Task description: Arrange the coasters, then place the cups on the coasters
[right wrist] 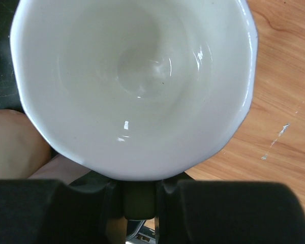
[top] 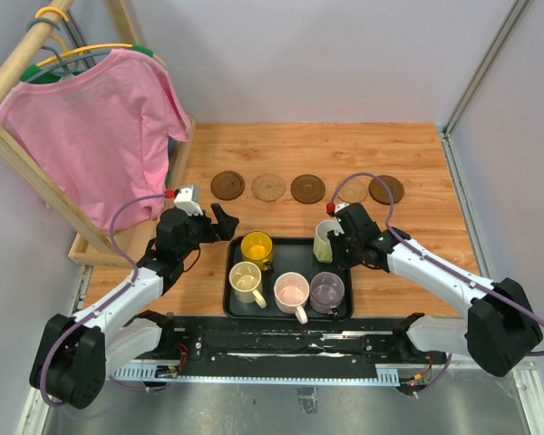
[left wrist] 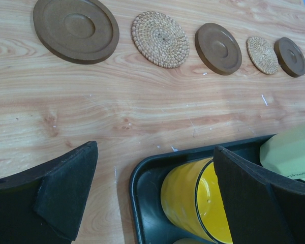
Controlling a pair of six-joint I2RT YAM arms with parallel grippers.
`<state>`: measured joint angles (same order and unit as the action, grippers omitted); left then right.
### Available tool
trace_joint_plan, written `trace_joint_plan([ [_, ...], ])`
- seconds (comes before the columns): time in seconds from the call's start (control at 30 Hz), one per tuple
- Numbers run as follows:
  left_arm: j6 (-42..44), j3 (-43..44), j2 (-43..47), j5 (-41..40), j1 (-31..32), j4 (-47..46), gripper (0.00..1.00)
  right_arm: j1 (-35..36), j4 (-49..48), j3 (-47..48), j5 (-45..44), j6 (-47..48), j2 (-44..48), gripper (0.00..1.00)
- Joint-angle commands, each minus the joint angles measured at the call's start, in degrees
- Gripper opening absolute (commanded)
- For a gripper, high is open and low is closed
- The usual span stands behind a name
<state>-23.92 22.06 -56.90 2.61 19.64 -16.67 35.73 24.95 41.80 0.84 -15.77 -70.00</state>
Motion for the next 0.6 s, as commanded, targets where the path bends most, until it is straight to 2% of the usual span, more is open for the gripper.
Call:
trace_joint_plan([
  [0.0,-0.5,-0.7,1.1,-0.6,0.2,-1.7,1.0,2.1,-0.2,0.4,-2.8,1.1,-0.5,0.01],
  [0.27,-0.1,-0.6,2.9,-1.5,0.2,-0.7,1.0,3.2,-2.3,2.0,-9.5,0.9,5.0,0.01],
  [0.57,0.3,0.1,3.6,-2.2,0.3,-0.9,1.0,2.7,-6.6,7.2,-24.7,3.4,7.4,0.01],
])
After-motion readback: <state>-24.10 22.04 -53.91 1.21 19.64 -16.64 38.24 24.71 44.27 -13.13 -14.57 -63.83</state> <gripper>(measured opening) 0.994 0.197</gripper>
